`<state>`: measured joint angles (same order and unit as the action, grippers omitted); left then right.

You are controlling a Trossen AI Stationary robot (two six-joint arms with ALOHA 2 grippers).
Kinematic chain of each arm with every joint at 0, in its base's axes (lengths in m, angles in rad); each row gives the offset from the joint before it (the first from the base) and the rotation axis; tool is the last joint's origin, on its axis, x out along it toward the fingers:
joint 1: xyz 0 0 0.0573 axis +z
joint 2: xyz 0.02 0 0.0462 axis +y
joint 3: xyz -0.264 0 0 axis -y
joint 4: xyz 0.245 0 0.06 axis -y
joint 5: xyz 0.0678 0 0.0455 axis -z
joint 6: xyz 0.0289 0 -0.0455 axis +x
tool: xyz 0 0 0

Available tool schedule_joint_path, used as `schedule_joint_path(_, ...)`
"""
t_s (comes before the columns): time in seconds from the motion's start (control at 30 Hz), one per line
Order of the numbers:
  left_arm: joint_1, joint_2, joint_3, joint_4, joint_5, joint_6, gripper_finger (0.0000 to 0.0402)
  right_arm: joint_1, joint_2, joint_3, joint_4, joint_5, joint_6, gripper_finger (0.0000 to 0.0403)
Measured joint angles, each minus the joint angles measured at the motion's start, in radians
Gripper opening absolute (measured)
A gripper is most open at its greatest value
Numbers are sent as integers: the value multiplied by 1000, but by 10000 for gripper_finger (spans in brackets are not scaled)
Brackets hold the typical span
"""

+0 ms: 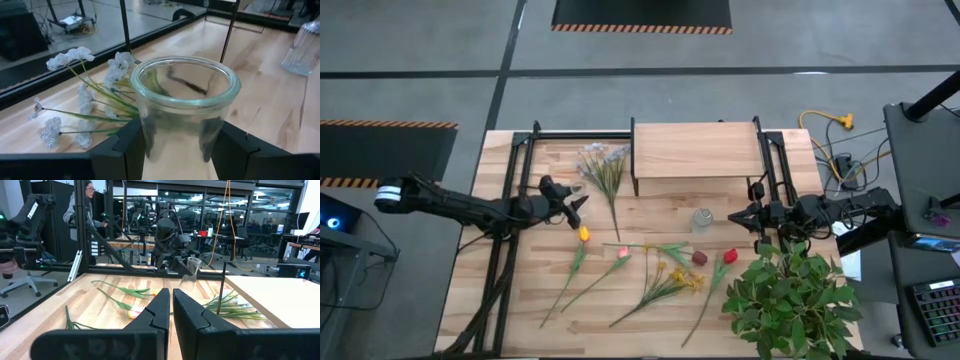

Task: Pick and place flowers into a vace then onto a shelf
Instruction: Prepare the left transparent vase

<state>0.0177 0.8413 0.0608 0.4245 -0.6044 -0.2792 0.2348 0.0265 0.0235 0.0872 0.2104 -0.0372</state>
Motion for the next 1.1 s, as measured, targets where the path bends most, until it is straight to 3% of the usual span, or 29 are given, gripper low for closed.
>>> schedule_joint_path(0.23,0,3,-6,-21,19,-10,205,1,0,0,0,0,0,13)
schedule_joint_path(0.53,0,0,51,-58,50,-7,274,1,1,0,0,-1,2,13)
schedule_joint_path(0.67,0,1,96,-89,53,52,287,1,1,0,0,-1,3,13)
schedule_joint_path(0.87,0,1,211,-258,54,95,289,0,1,0,0,-1,3,13)
schedule_joint_path(1.1,1,1,416,-586,52,78,289,0,1,0,0,0,1,13)
